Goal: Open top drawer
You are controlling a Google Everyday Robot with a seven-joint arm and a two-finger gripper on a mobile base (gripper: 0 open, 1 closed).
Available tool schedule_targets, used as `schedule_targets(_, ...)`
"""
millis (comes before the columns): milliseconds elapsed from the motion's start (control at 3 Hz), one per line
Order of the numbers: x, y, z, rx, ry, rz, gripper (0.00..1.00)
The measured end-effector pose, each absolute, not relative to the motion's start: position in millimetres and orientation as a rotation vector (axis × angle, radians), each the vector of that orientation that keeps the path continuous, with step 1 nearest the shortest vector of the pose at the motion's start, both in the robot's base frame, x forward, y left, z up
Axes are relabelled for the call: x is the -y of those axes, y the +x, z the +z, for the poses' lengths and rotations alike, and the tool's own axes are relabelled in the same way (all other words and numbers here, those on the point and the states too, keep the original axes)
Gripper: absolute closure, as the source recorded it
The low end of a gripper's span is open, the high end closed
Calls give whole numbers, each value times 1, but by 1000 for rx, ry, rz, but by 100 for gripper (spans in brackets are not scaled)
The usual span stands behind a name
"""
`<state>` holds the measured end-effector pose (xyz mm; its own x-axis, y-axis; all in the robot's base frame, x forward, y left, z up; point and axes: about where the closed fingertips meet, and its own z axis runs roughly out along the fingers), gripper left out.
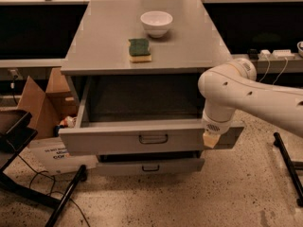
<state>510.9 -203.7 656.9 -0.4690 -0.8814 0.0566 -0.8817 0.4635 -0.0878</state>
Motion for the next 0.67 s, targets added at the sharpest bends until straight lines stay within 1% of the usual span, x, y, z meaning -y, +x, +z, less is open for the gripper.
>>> schedule_targets(333,204,511,666,2685,1617,164,84)
schedule_targets(667,204,511,670,2685,1617,164,100)
